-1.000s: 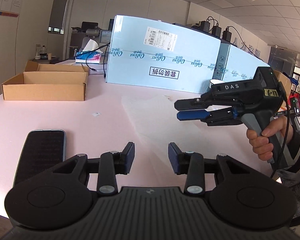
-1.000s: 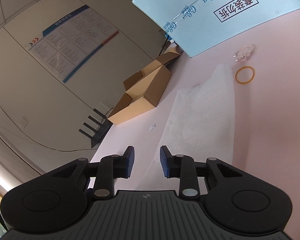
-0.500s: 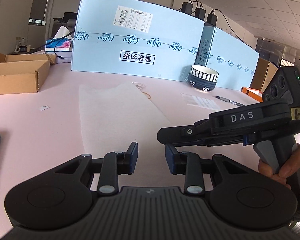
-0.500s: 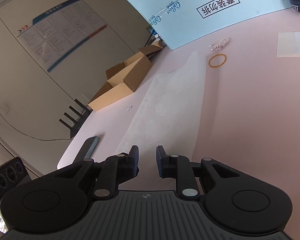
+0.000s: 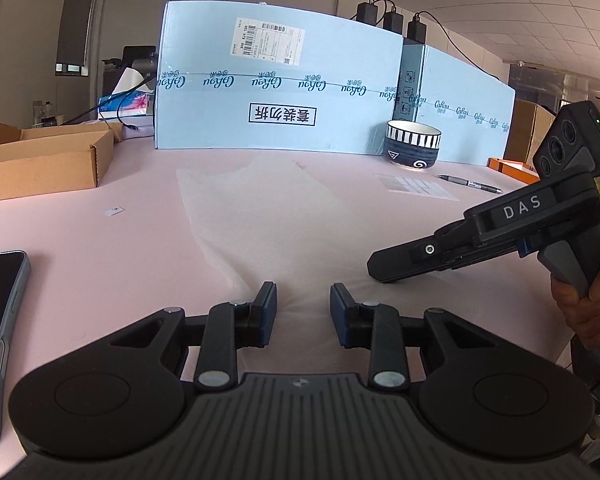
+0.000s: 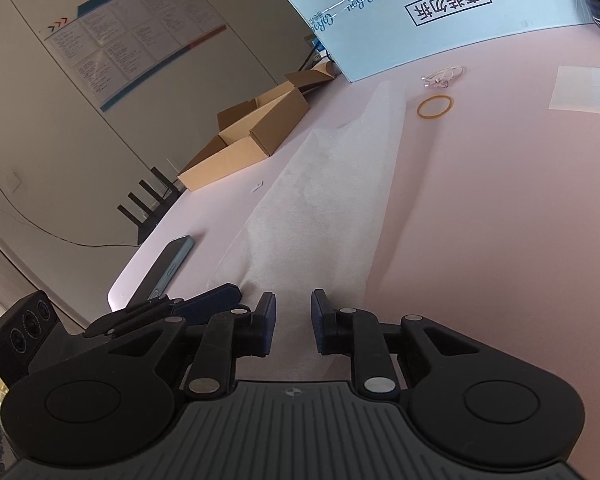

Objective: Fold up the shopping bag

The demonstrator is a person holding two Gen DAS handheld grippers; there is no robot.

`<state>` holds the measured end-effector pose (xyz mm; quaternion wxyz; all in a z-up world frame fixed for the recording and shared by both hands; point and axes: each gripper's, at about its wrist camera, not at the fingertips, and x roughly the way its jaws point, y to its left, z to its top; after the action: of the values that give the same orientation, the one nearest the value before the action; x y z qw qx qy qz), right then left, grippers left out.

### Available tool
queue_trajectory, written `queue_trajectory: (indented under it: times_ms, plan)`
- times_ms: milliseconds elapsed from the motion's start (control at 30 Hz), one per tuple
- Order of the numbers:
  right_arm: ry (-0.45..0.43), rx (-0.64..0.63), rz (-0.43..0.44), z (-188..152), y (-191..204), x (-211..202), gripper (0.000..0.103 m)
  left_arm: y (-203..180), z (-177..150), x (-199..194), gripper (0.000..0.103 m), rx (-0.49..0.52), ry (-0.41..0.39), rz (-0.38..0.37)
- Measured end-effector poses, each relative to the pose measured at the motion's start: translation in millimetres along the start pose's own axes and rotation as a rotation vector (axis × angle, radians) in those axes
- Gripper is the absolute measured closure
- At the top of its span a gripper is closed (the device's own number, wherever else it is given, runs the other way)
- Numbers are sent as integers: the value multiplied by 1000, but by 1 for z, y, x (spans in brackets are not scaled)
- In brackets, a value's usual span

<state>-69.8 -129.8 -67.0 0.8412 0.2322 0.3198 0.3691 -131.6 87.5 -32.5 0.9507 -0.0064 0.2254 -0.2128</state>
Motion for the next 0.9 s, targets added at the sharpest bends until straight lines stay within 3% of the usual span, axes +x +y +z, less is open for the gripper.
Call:
queue_trajectory:
  times_ms: [133, 233, 333, 400, 467, 633, 767, 900]
  plan:
    - [15, -90, -69, 18, 17, -16, 83, 0, 12, -4, 76, -16, 0, -24]
    - [-76, -169, -105, 51, 27, -40, 80, -8, 30, -18, 76, 30, -89, -106]
    - [-185, -168, -141, 84, 23, -54, 81, -22, 41, -12, 76, 54, -121, -168]
    - [-208, -144, -101, 97, 16, -52, 93, -31, 42, 3, 77, 54, -93, -193]
    - [-141, -132, -76, 97, 11, -31, 98, -36, 39, 16, 88, 47, -52, -202]
    - [63, -164, -101, 76, 6, 26, 98, -34, 30, 31, 90, 13, 16, -211]
    - [110, -161, -132, 72, -4, 49, 98, -22, 21, 34, 90, -24, 26, -239]
    - [97, -141, -171, 85, -20, 60, 99, -13, 18, 36, 90, -70, 20, -277]
